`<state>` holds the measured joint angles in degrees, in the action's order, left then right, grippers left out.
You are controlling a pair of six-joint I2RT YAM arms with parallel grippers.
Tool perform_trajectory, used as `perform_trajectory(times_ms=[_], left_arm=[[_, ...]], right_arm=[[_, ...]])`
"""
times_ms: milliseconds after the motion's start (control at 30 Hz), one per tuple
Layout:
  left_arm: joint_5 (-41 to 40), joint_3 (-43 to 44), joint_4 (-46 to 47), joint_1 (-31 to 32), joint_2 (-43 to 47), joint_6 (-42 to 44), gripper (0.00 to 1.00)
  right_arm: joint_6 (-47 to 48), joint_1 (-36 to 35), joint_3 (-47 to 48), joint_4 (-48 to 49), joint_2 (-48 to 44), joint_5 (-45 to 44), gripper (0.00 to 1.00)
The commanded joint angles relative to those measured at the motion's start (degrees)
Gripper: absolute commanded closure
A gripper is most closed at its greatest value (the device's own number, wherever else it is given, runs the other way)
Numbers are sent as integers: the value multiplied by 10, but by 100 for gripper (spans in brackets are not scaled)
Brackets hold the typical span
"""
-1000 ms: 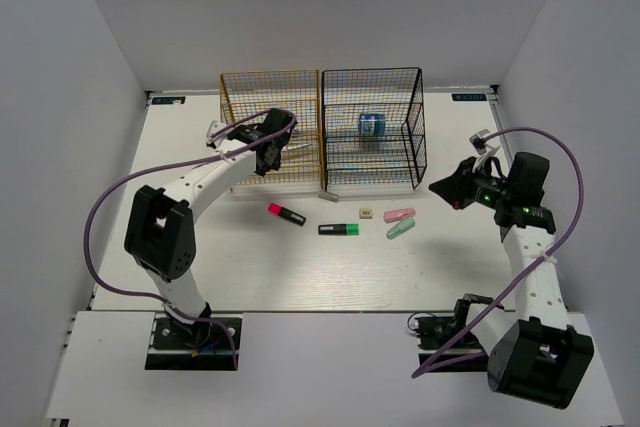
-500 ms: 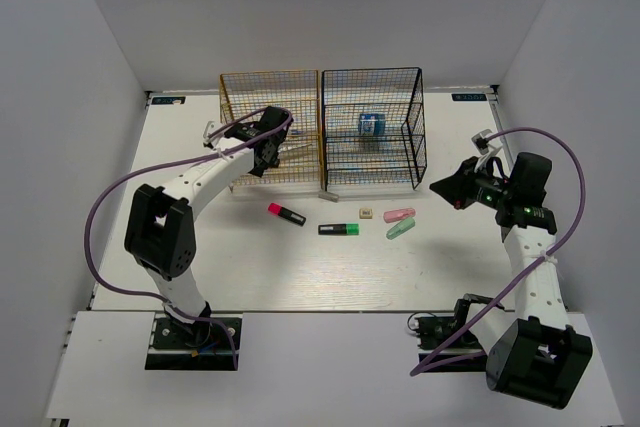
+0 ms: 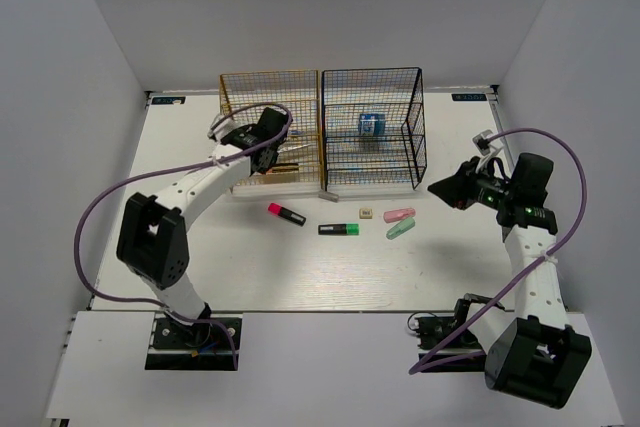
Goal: Sort the stationery into containers
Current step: Place the pen in the storage box, then pick up the pen from the center of the board.
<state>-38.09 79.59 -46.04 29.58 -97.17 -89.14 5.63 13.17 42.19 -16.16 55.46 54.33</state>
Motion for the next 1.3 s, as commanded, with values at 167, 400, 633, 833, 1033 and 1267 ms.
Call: perform_trajectory(times_ms=[167, 400, 633, 833, 1033, 1267], left_arm=[[449, -160, 259, 71, 179, 629, 23], [424, -162, 17, 145, 199, 886, 59], [368, -187, 60, 152, 189, 1064, 92], [413, -113, 28, 152, 100, 1207, 38], [431, -129, 58, 149, 45, 1324, 38], [455, -212, 150, 143, 58, 1434, 39]], right_arm=[[255, -17, 81, -212, 67, 112, 29], [394, -78, 120, -282, 117, 111, 100], [432, -117, 99, -268, 120, 107, 66], [428, -126, 83, -258, 116, 97, 57], [437, -126, 71, -258, 118, 93, 56], [446, -125, 66, -260, 127, 93, 56]])
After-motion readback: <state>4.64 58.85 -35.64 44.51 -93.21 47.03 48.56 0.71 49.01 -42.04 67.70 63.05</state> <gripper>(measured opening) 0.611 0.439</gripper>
